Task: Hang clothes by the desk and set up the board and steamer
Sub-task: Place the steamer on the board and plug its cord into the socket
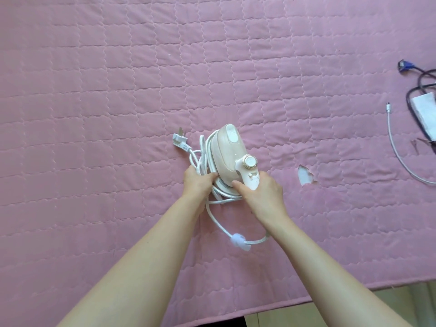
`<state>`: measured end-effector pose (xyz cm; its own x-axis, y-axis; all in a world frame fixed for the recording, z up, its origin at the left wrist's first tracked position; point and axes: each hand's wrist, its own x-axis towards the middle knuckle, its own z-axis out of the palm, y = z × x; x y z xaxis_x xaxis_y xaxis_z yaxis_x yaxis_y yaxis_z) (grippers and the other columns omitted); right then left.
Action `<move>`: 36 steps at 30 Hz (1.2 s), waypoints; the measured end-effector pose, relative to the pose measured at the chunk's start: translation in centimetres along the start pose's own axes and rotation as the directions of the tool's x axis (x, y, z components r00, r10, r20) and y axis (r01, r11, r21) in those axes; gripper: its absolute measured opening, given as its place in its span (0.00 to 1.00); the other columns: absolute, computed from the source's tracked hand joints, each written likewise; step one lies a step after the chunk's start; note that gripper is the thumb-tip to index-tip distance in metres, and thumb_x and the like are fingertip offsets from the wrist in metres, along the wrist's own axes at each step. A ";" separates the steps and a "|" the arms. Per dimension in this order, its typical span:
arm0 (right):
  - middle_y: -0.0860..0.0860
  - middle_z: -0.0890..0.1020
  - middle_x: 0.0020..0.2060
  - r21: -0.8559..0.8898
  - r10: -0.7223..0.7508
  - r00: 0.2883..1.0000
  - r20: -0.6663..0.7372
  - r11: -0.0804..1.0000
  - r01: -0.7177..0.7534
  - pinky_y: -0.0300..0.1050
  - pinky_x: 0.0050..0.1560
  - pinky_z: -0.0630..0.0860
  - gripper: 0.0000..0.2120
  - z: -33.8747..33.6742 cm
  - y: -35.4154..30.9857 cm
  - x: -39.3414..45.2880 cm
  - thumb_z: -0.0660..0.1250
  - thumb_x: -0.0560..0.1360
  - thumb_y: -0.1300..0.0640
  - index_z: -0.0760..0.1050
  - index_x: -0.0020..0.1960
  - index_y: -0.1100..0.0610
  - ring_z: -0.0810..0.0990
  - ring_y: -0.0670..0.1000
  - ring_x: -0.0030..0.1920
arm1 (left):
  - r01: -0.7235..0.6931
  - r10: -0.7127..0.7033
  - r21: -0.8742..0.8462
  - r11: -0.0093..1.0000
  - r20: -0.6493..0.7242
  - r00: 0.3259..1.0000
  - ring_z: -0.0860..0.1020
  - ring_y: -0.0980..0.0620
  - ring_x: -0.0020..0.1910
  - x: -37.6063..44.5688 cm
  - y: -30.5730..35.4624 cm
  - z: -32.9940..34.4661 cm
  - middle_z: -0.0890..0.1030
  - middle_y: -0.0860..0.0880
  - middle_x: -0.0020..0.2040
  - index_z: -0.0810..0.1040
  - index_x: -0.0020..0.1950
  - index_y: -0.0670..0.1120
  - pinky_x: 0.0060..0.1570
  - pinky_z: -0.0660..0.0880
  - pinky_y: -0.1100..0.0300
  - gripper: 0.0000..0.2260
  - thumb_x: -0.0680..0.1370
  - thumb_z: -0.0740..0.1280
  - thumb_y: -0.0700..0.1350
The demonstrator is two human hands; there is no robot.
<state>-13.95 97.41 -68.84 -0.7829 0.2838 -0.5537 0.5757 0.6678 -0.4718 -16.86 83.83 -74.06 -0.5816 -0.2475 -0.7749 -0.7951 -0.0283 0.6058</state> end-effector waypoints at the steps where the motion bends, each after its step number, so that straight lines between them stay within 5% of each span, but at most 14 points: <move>1: 0.52 0.80 0.42 -0.001 -0.010 1.000 -0.006 1.000 0.010 0.46 0.40 0.65 0.19 -0.2 -0.1 -0.4 0.69 0.69 0.42 0.74 0.48 0.57 0.77 0.57 0.48 | 0.005 -0.005 -0.021 1.000 0.003 1.000 0.83 0.44 0.42 -0.3 -0.1 -0.2 0.83 0.43 0.44 0.76 0.51 0.42 0.48 0.81 0.48 0.12 0.70 0.72 0.36; 7: 0.50 0.78 0.38 0.025 -0.064 0.998 -0.011 0.998 0.064 0.47 0.40 0.69 0.15 -1.7 -1.4 -4.0 0.68 0.69 0.44 0.72 0.44 0.55 0.77 0.55 0.45 | 0.018 -0.015 -0.109 0.994 0.029 0.999 0.84 0.42 0.41 -3.2 0.2 -2.5 0.84 0.42 0.42 0.79 0.50 0.41 0.48 0.80 0.43 0.18 0.61 0.73 0.40; 11: 0.50 0.78 0.36 0.048 -0.077 0.997 0.004 0.996 0.077 0.51 0.39 0.76 0.18 -3.1 -3.2 -7.0 0.65 0.65 0.40 0.70 0.42 0.54 0.79 0.56 0.41 | -0.013 0.014 -0.159 0.987 0.010 1.000 0.81 0.45 0.36 -6.4 1.4 -4.8 0.80 0.46 0.35 0.77 0.50 0.38 0.45 0.81 0.47 0.11 0.69 0.71 0.33; 22: 0.49 0.79 0.32 0.071 -0.238 0.971 0.035 0.969 0.235 0.55 0.38 0.79 0.12 -9.4 -9.9 -18.0 0.64 0.67 0.42 0.70 0.40 0.51 0.80 0.57 0.37 | -0.111 0.092 -0.153 0.982 -0.126 0.988 0.80 0.47 0.36 -18.5 6.5 -12.6 0.80 0.46 0.38 0.77 0.47 0.40 0.43 0.79 0.52 0.09 0.69 0.71 0.37; 29: 0.50 0.78 0.31 0.091 -0.363 0.929 0.068 0.930 0.356 0.57 0.38 0.78 0.18 -13.5 -13.2 -23.7 0.63 0.69 0.37 0.68 0.38 0.53 0.78 0.57 0.36 | -0.087 -0.033 -0.340 0.936 -0.331 0.943 0.80 0.43 0.41 -26.0 6.8 -16.7 0.81 0.42 0.41 0.77 0.46 0.41 0.48 0.78 0.48 0.08 0.69 0.69 0.34; 36: 0.49 0.78 0.31 0.054 -0.467 0.872 0.149 0.884 0.464 0.57 0.37 0.79 0.15 -16.8 -14.8 -27.5 0.63 0.68 0.40 0.69 0.38 0.52 0.79 0.55 0.35 | -0.145 -0.185 -0.599 0.788 -0.454 0.871 0.80 0.44 0.44 -34.3 5.2 -18.9 0.81 0.43 0.42 0.76 0.47 0.42 0.52 0.77 0.52 0.09 0.72 0.68 0.31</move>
<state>-4.88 91.28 -35.14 -0.9160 -0.1668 -0.3648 0.1585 0.6848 -0.7113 2.22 73.88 -40.92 -0.2816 -0.6505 -0.7053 -0.4389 -0.5664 0.6976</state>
